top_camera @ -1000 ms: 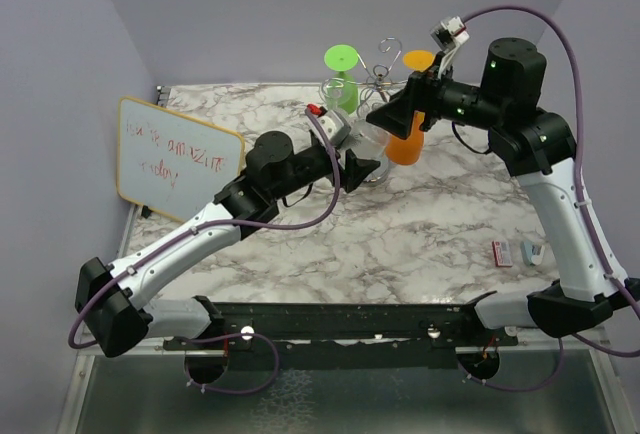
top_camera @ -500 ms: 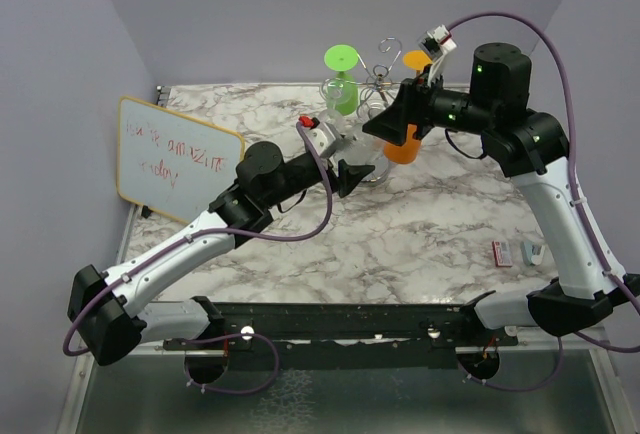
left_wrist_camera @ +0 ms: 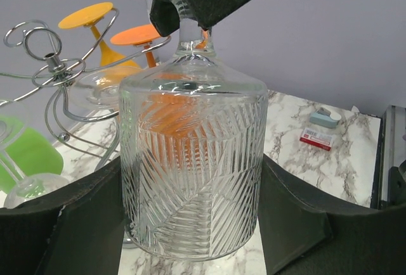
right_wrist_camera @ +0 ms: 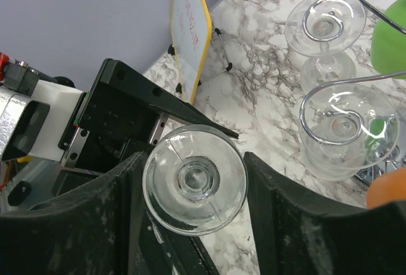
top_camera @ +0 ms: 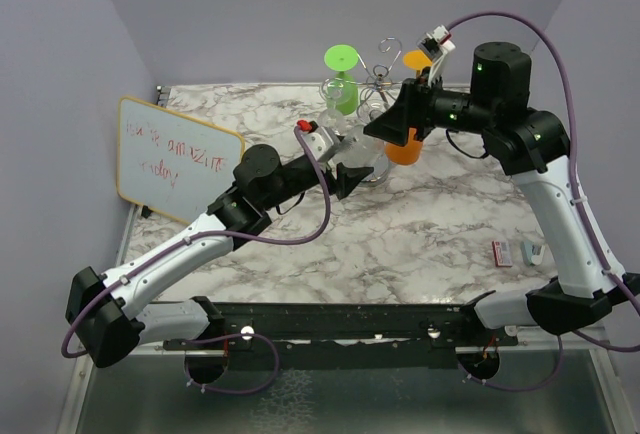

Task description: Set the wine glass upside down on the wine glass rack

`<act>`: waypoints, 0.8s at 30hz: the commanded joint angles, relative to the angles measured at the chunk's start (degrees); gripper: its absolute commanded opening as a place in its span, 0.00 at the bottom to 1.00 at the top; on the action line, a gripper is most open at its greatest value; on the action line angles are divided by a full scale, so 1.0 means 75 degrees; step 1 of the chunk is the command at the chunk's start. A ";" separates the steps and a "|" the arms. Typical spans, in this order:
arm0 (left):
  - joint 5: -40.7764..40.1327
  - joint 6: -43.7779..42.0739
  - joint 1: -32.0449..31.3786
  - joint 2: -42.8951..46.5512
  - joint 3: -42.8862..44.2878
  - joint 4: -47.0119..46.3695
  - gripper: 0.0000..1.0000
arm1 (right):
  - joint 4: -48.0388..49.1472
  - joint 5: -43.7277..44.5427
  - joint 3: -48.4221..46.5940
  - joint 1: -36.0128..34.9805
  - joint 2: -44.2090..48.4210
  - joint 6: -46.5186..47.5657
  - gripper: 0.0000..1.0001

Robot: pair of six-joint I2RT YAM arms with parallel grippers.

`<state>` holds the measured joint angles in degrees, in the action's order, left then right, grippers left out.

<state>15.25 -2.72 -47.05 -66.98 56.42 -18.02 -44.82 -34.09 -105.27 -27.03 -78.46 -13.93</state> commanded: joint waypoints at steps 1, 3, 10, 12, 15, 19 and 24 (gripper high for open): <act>0.0156 -0.0193 0.0001 0.0283 -0.0008 -0.0726 0.00 | -0.0378 -0.0240 -0.0277 -0.0164 -0.0125 -0.0173 0.70; 0.0159 -0.0301 0.0000 0.0322 -0.0059 -0.0726 0.00 | -0.0462 -0.0183 -0.0286 -0.0198 -0.0102 -0.0149 0.77; 0.0320 -0.0624 0.0000 0.0516 -0.0256 -0.0677 0.00 | -0.0619 -0.0167 -0.0203 -0.0217 0.0037 -0.0294 0.70; 0.0397 -0.0683 0.0006 0.0527 -0.0269 -0.0600 0.00 | -0.0659 -0.0171 -0.0255 -0.0218 0.0005 -0.0318 0.62; 0.0395 -0.0755 0.0008 0.0513 -0.0269 -0.0479 0.00 | -0.0745 -0.0133 -0.0354 -0.0217 -0.0069 -0.0342 0.53; 0.0273 -0.0735 0.0014 0.0506 -0.0269 -0.0404 0.00 | -0.0797 -0.0046 -0.0381 -0.0240 -0.0095 -0.0334 0.35; -0.0233 -0.0363 0.0005 0.0471 -0.0246 -0.0287 0.17 | -0.0796 0.0383 -0.0734 -0.0291 -0.0266 -0.0253 0.17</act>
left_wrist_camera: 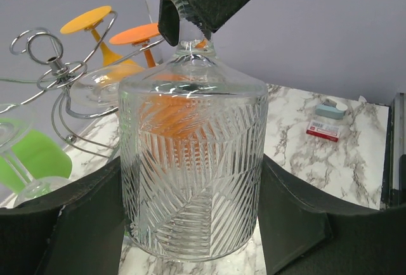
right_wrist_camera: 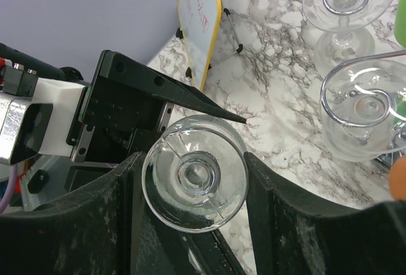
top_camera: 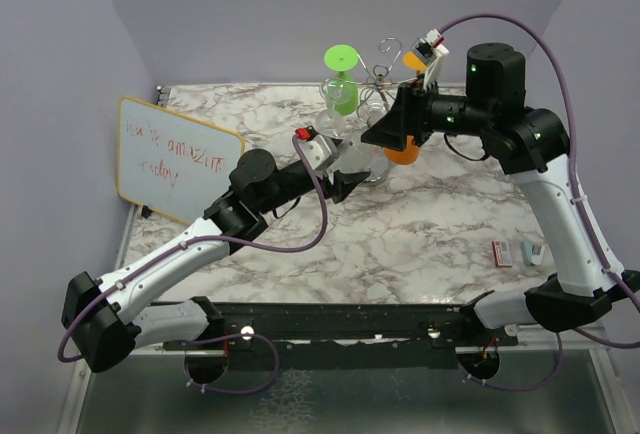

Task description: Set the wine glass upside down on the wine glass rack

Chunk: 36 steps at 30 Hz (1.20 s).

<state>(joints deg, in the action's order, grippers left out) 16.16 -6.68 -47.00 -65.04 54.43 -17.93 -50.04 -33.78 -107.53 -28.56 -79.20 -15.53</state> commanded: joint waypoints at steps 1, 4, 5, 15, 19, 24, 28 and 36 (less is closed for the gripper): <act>-0.0398 0.0227 -0.0002 0.0218 0.0014 -0.0277 0.25 | -0.0079 0.0389 -0.0532 -0.0110 -0.0234 -0.0033 0.15; -0.0534 0.0400 0.0006 0.0213 -0.0004 -0.0247 0.40 | 0.0019 0.0435 -0.0854 -0.0179 -0.0473 -0.0031 0.10; -0.0617 0.0469 0.0003 0.0218 -0.0004 -0.0237 0.47 | 0.0062 0.0443 -0.0958 -0.0212 -0.0560 -0.0035 0.09; -0.2093 0.0633 0.0004 0.0120 0.0283 0.0149 0.80 | 0.0246 0.0750 -0.1835 -0.0522 -0.1339 0.0022 0.02; -0.2676 0.0521 -0.0002 0.0105 0.0447 0.0530 0.93 | 0.0161 0.0838 -0.2096 -0.0540 -0.1573 0.0086 0.01; -0.3104 0.0454 -0.0001 0.0241 0.0486 0.0812 0.99 | 0.0254 0.0920 -0.2155 -0.0564 -0.1678 0.0112 0.01; -0.3708 0.0680 0.0001 0.0633 0.0594 0.1307 0.99 | 0.0349 0.1064 -0.2398 -0.0564 -0.1861 0.0153 0.01; -0.4759 0.1921 -0.0001 0.2009 0.1080 0.3067 0.99 | 0.0907 0.1355 -0.3118 -0.0564 -0.2317 0.0118 0.01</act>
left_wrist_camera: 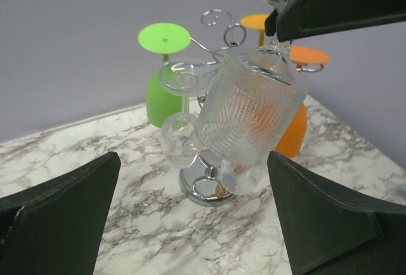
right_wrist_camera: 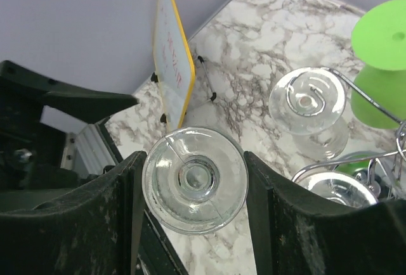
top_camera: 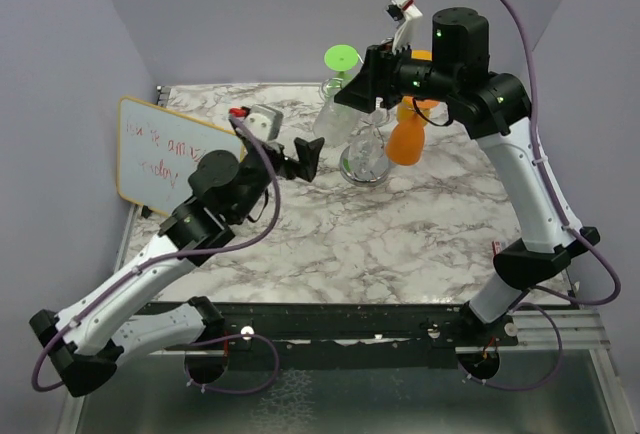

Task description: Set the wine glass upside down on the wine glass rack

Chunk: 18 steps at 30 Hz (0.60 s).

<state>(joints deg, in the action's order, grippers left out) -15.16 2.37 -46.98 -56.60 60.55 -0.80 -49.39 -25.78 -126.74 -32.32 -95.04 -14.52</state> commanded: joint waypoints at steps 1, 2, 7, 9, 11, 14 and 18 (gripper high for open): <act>-0.0527 0.0817 -0.0003 0.1061 0.0231 0.0789 0.99 | 0.0898 0.0343 -0.0667 -0.0062 -0.0291 -0.0049 0.01; -0.0518 0.0890 -0.0005 0.1215 0.0224 0.0813 0.99 | 0.0990 0.0389 -0.0788 -0.0062 -0.0375 -0.0071 0.01; -0.0691 0.1113 -0.0001 0.1594 0.0321 0.1138 0.99 | 0.1353 0.0909 -0.1268 -0.0062 -0.0770 -0.0074 0.01; -0.0748 0.1180 -0.0001 0.1622 0.0319 0.1251 0.99 | 0.1490 0.1112 -0.1426 -0.0062 -0.0909 -0.0047 0.01; -0.0783 0.1252 -0.0004 0.1608 0.0289 0.1325 0.99 | 0.1625 0.1361 -0.1557 -0.0062 -0.1050 -0.0017 0.01; -0.0803 0.1322 -0.0001 0.1498 0.0243 0.1422 0.99 | 0.1939 0.1836 -0.1602 -0.0063 -0.1167 0.0003 0.01; -0.0838 0.1392 -0.0005 0.1388 0.0158 0.1508 0.99 | 0.2340 0.2082 -0.1656 -0.0057 -0.1242 -0.0141 0.01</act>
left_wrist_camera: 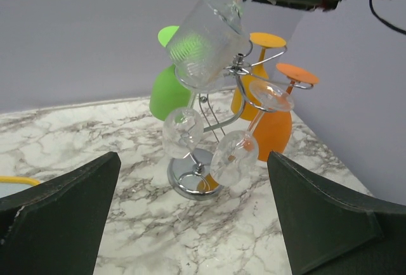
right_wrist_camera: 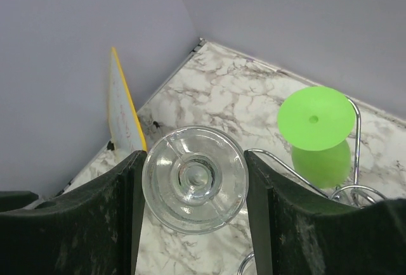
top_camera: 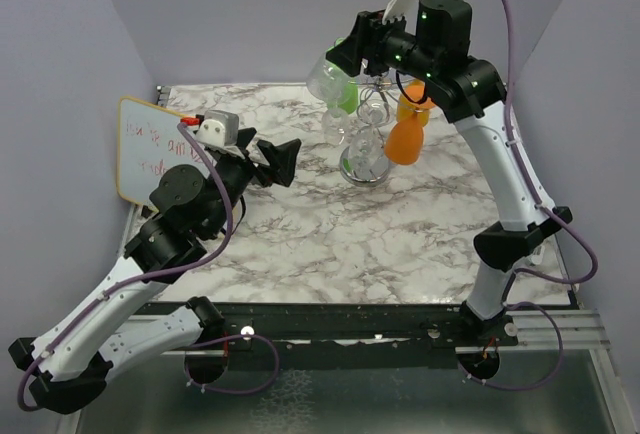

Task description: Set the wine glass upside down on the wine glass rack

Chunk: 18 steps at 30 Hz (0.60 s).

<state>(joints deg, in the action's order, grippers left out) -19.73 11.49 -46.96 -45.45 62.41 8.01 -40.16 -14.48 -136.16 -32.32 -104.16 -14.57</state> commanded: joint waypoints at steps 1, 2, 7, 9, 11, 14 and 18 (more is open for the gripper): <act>-0.0219 0.0189 -0.0002 -0.0115 -0.0109 0.0321 0.99 | 0.1219 0.0623 -0.0391 -0.0054 -0.0023 -0.0192 0.01; -0.0212 0.0210 -0.0008 -0.0132 -0.0139 0.0310 0.99 | 0.1317 0.0724 -0.0385 -0.0051 -0.0022 -0.0236 0.01; -0.0171 0.0267 -0.0002 -0.0210 -0.0225 0.0240 0.99 | 0.1654 0.1295 -0.0368 -0.0040 -0.0065 -0.0315 0.01; -0.0153 0.0280 -0.0002 -0.0242 -0.0246 0.0233 0.99 | 0.1724 0.1491 -0.0362 -0.0013 -0.0099 -0.0315 0.01; -0.0117 0.0305 -0.0002 -0.0278 -0.0268 0.0218 0.99 | 0.1780 0.1700 -0.0372 0.0024 -0.0174 -0.0295 0.01; -0.0069 0.0340 -0.0002 -0.0330 -0.0303 0.0209 0.99 | 0.1859 0.2083 -0.0373 0.0097 -0.0285 -0.0255 0.01; 0.0023 0.0395 -0.0006 -0.0404 -0.0361 0.0198 0.99 | 0.2013 0.2366 -0.0537 0.0205 -0.0458 -0.0310 0.01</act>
<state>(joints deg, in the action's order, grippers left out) -19.99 13.47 -46.96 -47.99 60.55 9.52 -30.96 -1.48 -136.64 -31.62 -106.17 -16.08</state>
